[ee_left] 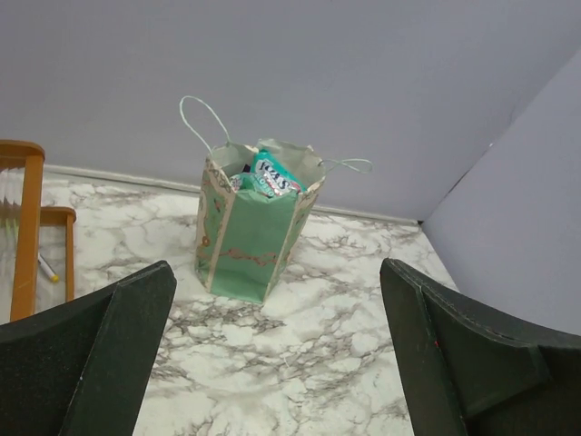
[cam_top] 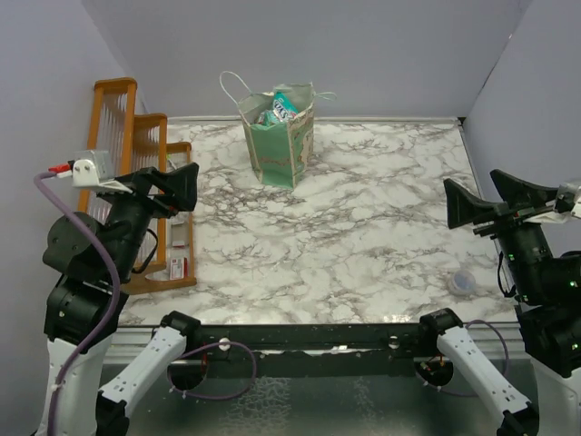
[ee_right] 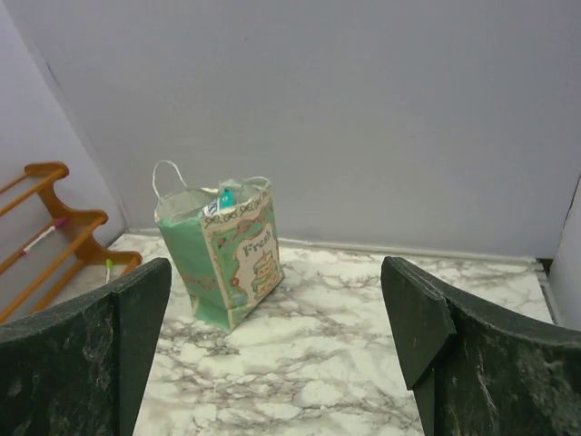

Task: Take the snacks out of the paper bag
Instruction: Adjust the paper bag at the center of the board.

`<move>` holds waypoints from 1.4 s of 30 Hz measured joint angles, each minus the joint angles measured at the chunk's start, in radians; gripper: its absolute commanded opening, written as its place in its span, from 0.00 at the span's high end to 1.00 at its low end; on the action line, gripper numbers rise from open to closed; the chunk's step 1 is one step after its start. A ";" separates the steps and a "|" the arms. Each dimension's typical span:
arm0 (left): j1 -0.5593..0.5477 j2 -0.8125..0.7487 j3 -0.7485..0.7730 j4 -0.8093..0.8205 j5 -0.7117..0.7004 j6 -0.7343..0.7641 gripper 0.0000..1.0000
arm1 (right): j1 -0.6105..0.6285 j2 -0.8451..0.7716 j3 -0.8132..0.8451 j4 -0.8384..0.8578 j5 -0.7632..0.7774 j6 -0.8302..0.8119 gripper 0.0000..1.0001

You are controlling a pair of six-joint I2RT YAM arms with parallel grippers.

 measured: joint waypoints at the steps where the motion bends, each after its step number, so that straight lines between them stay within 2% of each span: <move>1: 0.014 0.009 -0.008 0.006 0.013 -0.002 0.01 | 0.004 0.000 -0.003 -0.009 0.005 0.006 0.01; 14: 0.167 0.196 -0.091 0.065 0.217 -0.050 0.01 | 0.052 0.000 -0.076 -0.117 0.079 0.100 0.01; 28: 0.229 0.492 -0.080 0.099 0.438 -0.121 0.01 | 0.072 -0.014 -0.174 -0.200 0.102 0.141 0.01; 33: 0.245 0.620 -0.018 0.147 0.508 -0.176 0.01 | 0.077 -0.025 -0.182 -0.206 0.102 0.140 0.01; 40: 0.271 0.774 0.075 0.301 0.539 -0.270 0.01 | 0.077 -0.057 -0.209 -0.206 0.103 0.151 0.01; 42: 0.281 0.815 0.103 0.337 0.540 -0.294 0.04 | 0.077 -0.068 -0.224 -0.205 0.102 0.159 0.01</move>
